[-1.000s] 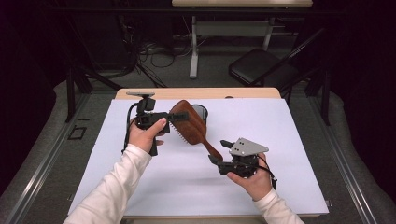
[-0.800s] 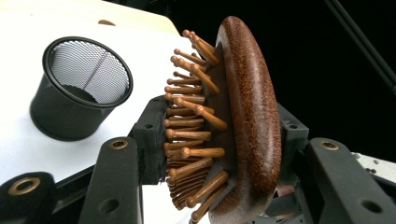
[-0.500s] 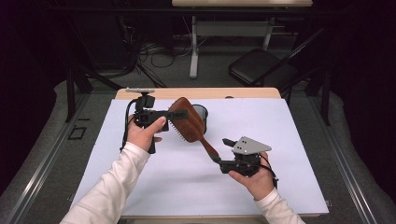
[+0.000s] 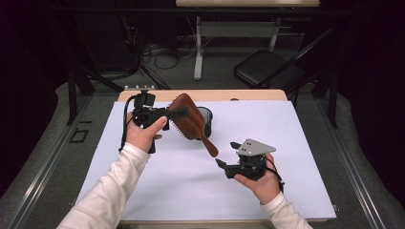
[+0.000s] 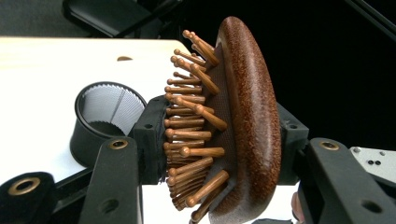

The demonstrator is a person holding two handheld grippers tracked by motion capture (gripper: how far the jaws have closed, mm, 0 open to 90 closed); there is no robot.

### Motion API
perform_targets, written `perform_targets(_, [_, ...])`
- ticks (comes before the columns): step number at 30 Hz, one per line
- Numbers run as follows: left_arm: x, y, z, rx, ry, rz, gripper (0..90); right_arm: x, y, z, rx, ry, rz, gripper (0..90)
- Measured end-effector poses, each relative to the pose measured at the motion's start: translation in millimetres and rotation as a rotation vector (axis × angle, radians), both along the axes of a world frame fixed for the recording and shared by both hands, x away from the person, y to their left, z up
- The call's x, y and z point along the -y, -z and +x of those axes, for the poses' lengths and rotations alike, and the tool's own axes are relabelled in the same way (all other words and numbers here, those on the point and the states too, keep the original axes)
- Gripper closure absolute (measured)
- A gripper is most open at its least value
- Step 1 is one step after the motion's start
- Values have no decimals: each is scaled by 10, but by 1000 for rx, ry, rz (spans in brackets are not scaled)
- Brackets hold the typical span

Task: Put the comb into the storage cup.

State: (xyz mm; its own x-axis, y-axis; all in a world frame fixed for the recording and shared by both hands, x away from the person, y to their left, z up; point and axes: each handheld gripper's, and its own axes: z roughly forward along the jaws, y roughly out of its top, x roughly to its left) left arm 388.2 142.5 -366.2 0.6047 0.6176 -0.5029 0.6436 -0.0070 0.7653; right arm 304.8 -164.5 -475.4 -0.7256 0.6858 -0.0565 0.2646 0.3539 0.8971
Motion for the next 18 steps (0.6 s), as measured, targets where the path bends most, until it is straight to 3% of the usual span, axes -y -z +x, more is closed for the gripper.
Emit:
perform_targets(10, [-37, -116, -18, 74, -28, 6, 498, 30, 30, 19, -68, -12, 34, 149])
perform_targets(18, [-49, -166, 8, 123, -60, 39, 498, 31, 53, 23, -53, 21, 14, 129])
